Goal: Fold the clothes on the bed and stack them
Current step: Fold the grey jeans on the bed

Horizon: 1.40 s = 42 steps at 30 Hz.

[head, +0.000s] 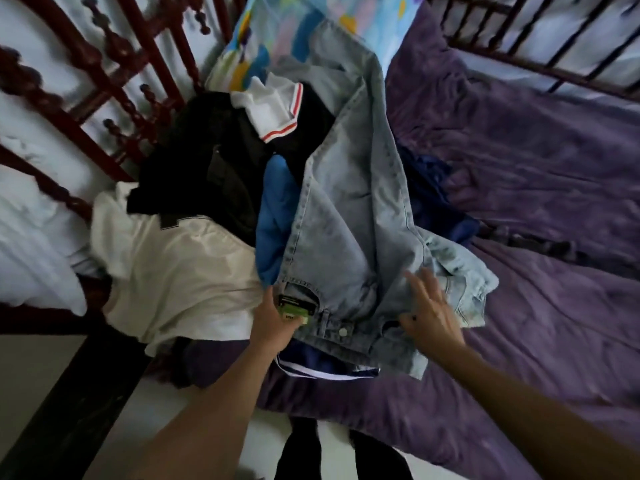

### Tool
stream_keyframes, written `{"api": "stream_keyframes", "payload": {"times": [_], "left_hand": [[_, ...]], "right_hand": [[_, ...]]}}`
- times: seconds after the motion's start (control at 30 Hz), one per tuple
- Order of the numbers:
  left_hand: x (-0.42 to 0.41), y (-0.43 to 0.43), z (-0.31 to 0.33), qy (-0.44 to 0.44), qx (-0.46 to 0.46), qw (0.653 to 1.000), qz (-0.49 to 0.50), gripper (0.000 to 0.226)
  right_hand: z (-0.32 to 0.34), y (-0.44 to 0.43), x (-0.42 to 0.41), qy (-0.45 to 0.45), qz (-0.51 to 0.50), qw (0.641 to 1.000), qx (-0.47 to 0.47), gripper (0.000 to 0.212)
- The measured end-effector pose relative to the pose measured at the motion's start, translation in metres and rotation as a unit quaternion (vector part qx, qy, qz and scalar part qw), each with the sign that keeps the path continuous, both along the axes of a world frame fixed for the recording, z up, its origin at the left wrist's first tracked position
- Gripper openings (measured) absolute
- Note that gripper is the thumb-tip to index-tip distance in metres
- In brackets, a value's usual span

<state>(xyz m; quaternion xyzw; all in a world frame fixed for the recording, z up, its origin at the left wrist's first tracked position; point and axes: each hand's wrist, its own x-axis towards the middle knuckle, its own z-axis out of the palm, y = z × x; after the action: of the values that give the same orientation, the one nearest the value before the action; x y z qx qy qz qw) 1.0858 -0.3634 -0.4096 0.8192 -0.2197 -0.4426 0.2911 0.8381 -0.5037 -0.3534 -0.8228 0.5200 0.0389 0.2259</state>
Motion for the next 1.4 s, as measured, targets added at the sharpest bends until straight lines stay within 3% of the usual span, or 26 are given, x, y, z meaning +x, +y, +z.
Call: {"api": "stream_keyframes", "payload": {"times": [0.2, 0.3, 0.37, 0.47, 0.6, 0.63, 0.7, 0.83, 0.9, 0.97, 1.0, 1.1, 1.23, 1.3, 1.4], "left_hand": [[0.015, 0.001, 0.002, 0.13, 0.056, 0.99, -0.001, 0.033], [0.01, -0.005, 0.041, 0.153, 0.007, 0.988, -0.023, 0.022], [0.008, -0.012, 0.079, 0.156, -0.061, 0.985, -0.035, 0.017], [0.013, -0.024, 0.133, 0.07, -0.145, 0.986, -0.045, 0.018], [0.03, -0.051, 0.218, 0.003, -0.213, 0.977, 0.018, 0.059], [0.034, -0.059, 0.241, -0.016, -0.232, 0.973, 0.002, 0.054], [0.035, -0.073, 0.287, -0.08, -0.261, 0.961, -0.05, 0.023], [0.021, -0.092, 0.389, -0.159, -0.326, 0.928, -0.079, 0.006], [0.009, -0.093, 0.445, -0.224, -0.353, 0.903, -0.094, 0.036], [-0.002, -0.093, 0.492, -0.34, -0.366, 0.856, -0.131, 0.055], [-0.009, -0.093, 0.514, -0.392, -0.374, 0.829, -0.14, 0.055], [-0.009, -0.097, 0.574, -0.492, -0.419, 0.757, -0.094, 0.025], [-0.001, -0.094, 0.648, -0.468, -0.493, 0.734, -0.009, 0.023], [-0.006, -0.091, 0.679, -0.419, -0.54, 0.73, 0.029, 0.019], [-0.013, -0.095, 0.725, -0.384, -0.602, 0.697, 0.062, 0.013]], "right_hand": [[-0.041, 0.069, 0.012, 0.249, 0.072, 0.958, 0.122, 0.111], [-0.056, 0.09, -0.003, 0.28, 0.053, 0.957, 0.062, 0.09], [-0.056, 0.084, -0.008, 0.223, 0.027, 0.974, -0.002, 0.062], [-0.015, 0.054, 0.0, 0.143, -0.025, 0.989, -0.026, 0.024], [0.082, -0.008, 0.0, 0.052, -0.094, 0.991, -0.084, 0.014], [0.111, -0.024, -0.005, 0.017, -0.114, 0.989, -0.094, 0.01], [0.175, -0.052, -0.015, -0.064, -0.128, 0.984, -0.104, 0.021], [0.319, -0.093, -0.04, -0.2, -0.112, 0.96, -0.163, 0.016], [0.391, -0.102, -0.056, -0.252, -0.088, 0.942, -0.205, 0.02], [0.454, -0.102, -0.07, -0.303, -0.067, 0.917, -0.249, 0.02], [0.482, -0.101, -0.076, -0.322, -0.061, 0.907, -0.263, 0.018], [0.552, -0.095, -0.094, -0.354, -0.044, 0.887, -0.292, 0.007], [0.622, -0.072, -0.11, -0.399, -0.015, 0.863, -0.309, 0.01], [0.651, -0.055, -0.111, -0.431, 0.023, 0.837, -0.337, 0.009], [0.688, -0.036, -0.112, -0.469, 0.036, 0.795, -0.383, 0.012]]}}
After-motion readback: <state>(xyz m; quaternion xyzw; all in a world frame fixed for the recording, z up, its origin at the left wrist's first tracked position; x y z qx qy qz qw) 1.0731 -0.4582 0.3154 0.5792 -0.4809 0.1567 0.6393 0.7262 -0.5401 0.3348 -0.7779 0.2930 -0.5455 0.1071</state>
